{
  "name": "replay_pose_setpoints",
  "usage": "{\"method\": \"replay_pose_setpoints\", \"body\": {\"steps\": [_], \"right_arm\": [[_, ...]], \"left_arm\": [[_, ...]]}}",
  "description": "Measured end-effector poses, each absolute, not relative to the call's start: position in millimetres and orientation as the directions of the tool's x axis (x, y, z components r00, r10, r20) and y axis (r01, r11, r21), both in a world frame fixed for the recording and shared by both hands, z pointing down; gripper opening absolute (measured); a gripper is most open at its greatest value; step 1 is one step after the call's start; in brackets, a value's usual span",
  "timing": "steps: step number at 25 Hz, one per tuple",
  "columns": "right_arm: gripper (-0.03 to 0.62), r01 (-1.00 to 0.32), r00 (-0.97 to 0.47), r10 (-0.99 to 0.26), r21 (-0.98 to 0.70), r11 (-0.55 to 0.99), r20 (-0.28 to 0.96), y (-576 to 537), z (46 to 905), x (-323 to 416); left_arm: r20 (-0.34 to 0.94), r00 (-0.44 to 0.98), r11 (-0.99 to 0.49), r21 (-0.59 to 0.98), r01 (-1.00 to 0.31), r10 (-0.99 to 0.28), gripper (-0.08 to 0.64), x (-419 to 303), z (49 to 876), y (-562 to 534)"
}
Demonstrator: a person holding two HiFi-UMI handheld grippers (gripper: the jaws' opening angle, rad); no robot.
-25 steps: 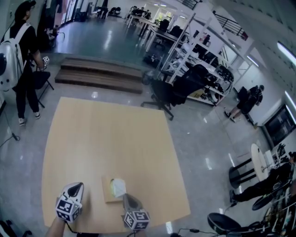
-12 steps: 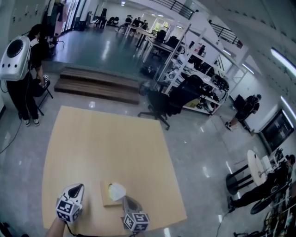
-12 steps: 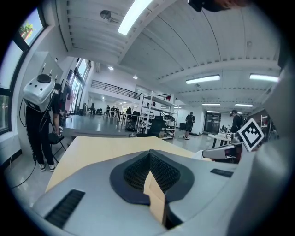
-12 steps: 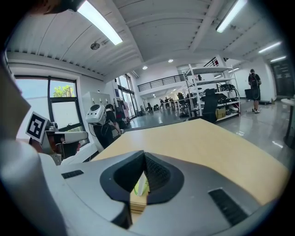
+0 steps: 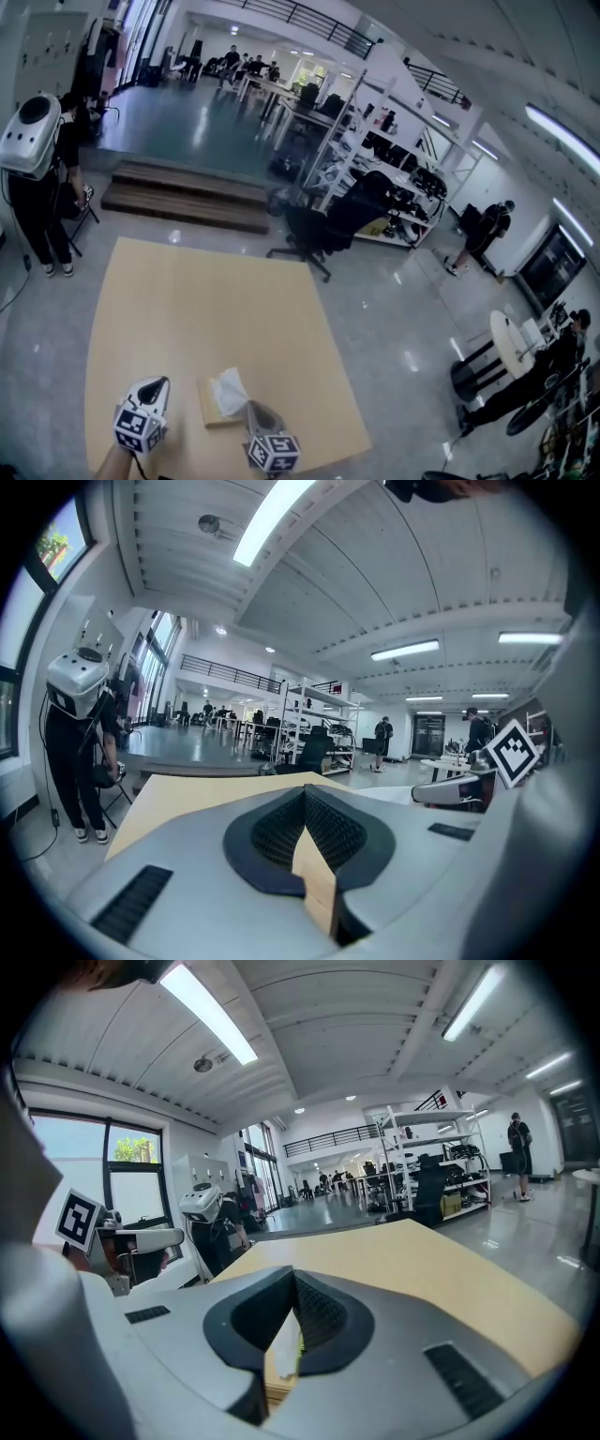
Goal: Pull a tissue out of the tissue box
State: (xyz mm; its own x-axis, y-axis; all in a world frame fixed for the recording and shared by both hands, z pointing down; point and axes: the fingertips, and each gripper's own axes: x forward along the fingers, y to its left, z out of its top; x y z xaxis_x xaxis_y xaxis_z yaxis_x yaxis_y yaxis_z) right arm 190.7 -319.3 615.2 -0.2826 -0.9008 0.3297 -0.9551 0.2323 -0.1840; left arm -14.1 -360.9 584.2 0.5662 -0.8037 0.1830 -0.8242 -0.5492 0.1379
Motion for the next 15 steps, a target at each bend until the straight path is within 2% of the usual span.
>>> {"method": "replay_pose_setpoints", "body": {"steps": [15], "right_arm": [[0.008,-0.966,-0.248,-0.948,-0.127,0.225,0.202,-312,546,205]], "left_arm": [[0.103,0.578,-0.569,0.11,-0.815,-0.809,0.006,-6,541,-353]]}}
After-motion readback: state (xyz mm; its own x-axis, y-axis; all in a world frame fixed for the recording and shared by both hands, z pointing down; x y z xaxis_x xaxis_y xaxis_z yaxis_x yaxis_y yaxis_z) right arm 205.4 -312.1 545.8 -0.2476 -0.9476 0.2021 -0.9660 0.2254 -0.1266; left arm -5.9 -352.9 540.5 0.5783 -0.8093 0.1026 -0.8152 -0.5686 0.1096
